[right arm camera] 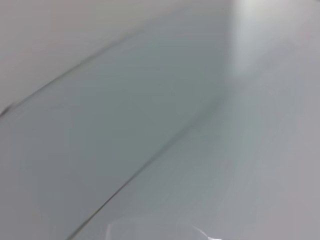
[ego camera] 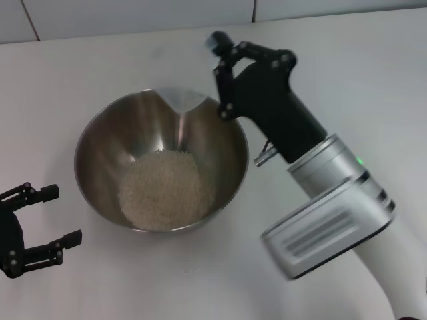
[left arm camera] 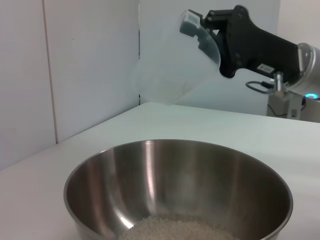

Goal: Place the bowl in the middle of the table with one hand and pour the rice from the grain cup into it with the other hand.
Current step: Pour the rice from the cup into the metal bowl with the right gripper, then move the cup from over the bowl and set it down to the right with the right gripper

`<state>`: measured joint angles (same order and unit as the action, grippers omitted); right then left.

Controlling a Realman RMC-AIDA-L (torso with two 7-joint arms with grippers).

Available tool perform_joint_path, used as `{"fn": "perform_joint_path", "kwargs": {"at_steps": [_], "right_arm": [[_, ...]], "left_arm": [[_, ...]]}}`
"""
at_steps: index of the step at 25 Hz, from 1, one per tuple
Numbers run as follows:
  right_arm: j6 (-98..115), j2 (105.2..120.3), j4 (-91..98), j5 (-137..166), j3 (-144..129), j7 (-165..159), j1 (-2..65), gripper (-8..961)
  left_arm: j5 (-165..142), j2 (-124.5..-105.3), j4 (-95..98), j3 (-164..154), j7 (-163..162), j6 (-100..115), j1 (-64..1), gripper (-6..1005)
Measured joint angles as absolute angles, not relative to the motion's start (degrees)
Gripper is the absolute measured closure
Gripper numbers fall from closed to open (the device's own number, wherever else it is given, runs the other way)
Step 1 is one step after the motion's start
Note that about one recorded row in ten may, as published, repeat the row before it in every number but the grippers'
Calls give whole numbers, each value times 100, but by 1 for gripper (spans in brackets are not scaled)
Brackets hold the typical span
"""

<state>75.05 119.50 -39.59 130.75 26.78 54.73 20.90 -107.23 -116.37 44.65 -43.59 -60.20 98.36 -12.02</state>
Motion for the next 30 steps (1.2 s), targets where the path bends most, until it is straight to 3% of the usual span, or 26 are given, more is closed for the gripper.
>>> {"fn": "perform_joint_path", "kwargs": {"at_steps": [13,30], "right_arm": [[7470,11980,-2456,13031,3614,223,2204,947],[5256,11980,-1706,13033,3879,-288,2835,947]], "left_arm": [[-10723,-11670,4465,-4351,-6004,9816,-1204,155],[-10723,-11715,4474,-4350,-6018,9798,-1228,155]]}}
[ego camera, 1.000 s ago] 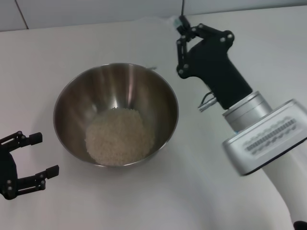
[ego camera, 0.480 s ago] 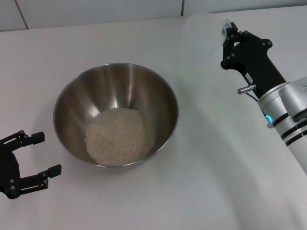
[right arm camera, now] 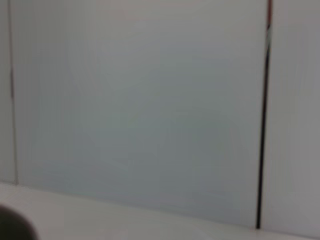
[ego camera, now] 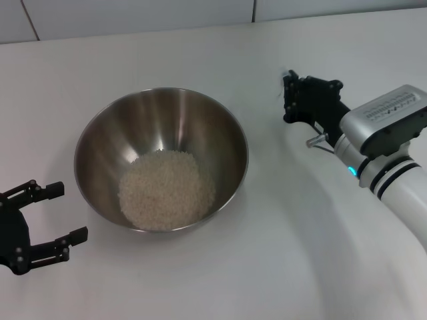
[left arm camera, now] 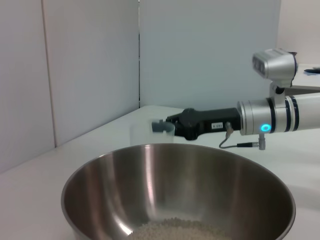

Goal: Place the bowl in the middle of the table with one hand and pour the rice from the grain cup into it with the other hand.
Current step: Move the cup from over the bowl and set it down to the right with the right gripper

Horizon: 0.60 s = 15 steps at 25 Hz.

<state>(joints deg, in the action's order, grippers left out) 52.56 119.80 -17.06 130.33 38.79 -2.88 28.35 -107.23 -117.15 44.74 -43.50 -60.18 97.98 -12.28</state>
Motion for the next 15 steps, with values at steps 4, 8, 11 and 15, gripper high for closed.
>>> {"fn": "perform_joint_path", "kwargs": {"at_steps": [4,8,11,15], "right_arm": [[5069,11967,-1702,13035,3657,-288,2891,947],[4975,11965,-1700,13038,3622,-288,2898,947],[4974,11966,-1705,13041,3621,-288,2871,947],[4984,11971,-1720,13046,3614,-288,2856,948]], "left_arm": [[-10722,-11716,4474,-4350,-6019,9798,-1255,155],[-10722,-11716,4474,-4351,-6020,9798,-1263,155],[-10722,-11716,4474,-4350,-6021,9800,-1265,155],[-10722,-11716,4474,-4363,-6021,9800,-1269,155]]}}
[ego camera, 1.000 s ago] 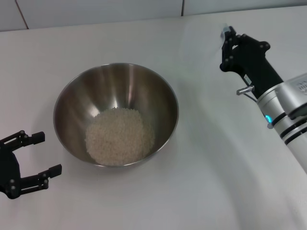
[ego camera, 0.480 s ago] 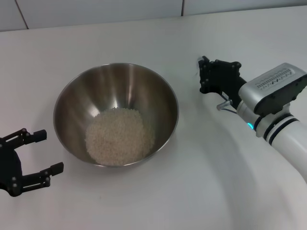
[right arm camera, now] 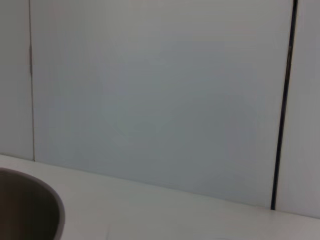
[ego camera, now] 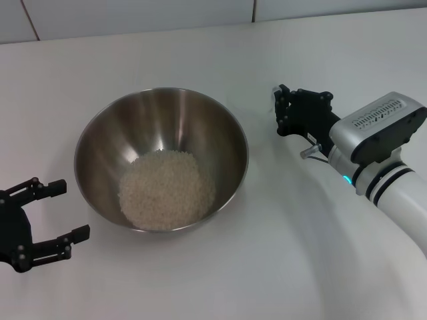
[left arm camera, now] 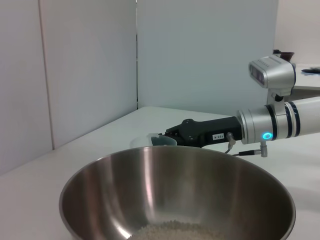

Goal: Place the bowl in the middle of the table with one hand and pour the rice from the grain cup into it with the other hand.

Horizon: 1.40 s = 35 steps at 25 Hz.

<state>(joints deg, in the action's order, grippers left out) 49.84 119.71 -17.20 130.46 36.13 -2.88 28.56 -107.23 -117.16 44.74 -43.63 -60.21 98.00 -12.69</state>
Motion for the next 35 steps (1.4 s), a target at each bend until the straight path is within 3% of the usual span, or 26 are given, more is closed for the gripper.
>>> {"fn": "perform_joint_path", "kwargs": {"at_steps": [2,11,16,27,31,35], "right_arm": [[4960,11970,-1719,13049,3560,-288,2867,948],[4990,11965,-1741,13052,3347,-291,2782,656],[5034,11954,-1842,13052,3321,-297,2641,425],[5345,11891,-1883,13286,3304,-344,2156,212],[5862,11727,-1812,13859,3308,-869,1940,212],[7750,11462,-1062,14971,3313,-1991,1837,212]], "left_arm": [[-10722,-11716,4474,-4369,-6021,9800,-1278,155],[-10722,-11716,4474,-4362,-6021,9809,-1292,155],[-10722,-11711,4474,-4356,-6021,9814,-1280,155],[-10722,-11690,4474,-4350,-6016,9826,-1251,155],[-10722,-11689,4473,-4351,-6016,9833,-1240,155],[-10722,-11689,4474,-4351,-6008,9836,-1231,155]]}}
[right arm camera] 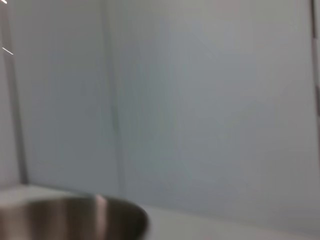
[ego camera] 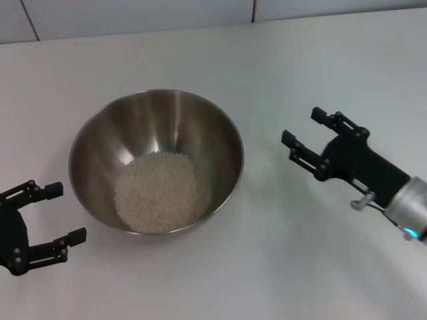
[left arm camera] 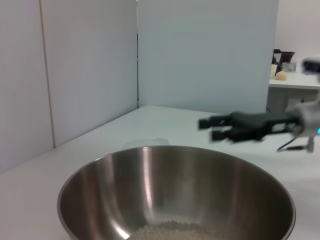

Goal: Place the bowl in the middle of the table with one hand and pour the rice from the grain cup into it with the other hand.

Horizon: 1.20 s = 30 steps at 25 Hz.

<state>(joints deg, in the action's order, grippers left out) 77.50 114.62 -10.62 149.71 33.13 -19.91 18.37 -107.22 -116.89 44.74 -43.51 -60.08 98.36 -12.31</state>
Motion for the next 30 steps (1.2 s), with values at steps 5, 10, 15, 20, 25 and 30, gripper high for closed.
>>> {"fn": "perform_joint_path", "kwargs": {"at_steps": [5,10,15,20,25,30], "right_arm": [[9674,11341,465,15924,3267,-3054,2349,212],[10843,11431,2106,16086,2650,-3910,3100,212],[11237,11806,3553,16062,2330,-4346,3750,212],[11268,11925,3956,15869,1816,-4788,4019,212],[11219,11939,3997,15225,1017,-5129,3935,212],[11102,11948,4011,14997,629,-5274,3864,212]], "left_arm": [[-10722,-11689,4473,-4372,-5998,9836,-1231,155],[-10722,-11689,4473,-4394,-6011,9842,-1272,155],[-10722,-11685,4478,-4394,-6013,9850,-1283,155],[-10722,-11698,4540,-4379,-6016,9860,-1263,155],[-10722,-11698,4544,-4377,-6018,9864,-1251,155],[-10722,-11698,4544,-4370,-6020,9864,-1250,155]]}}
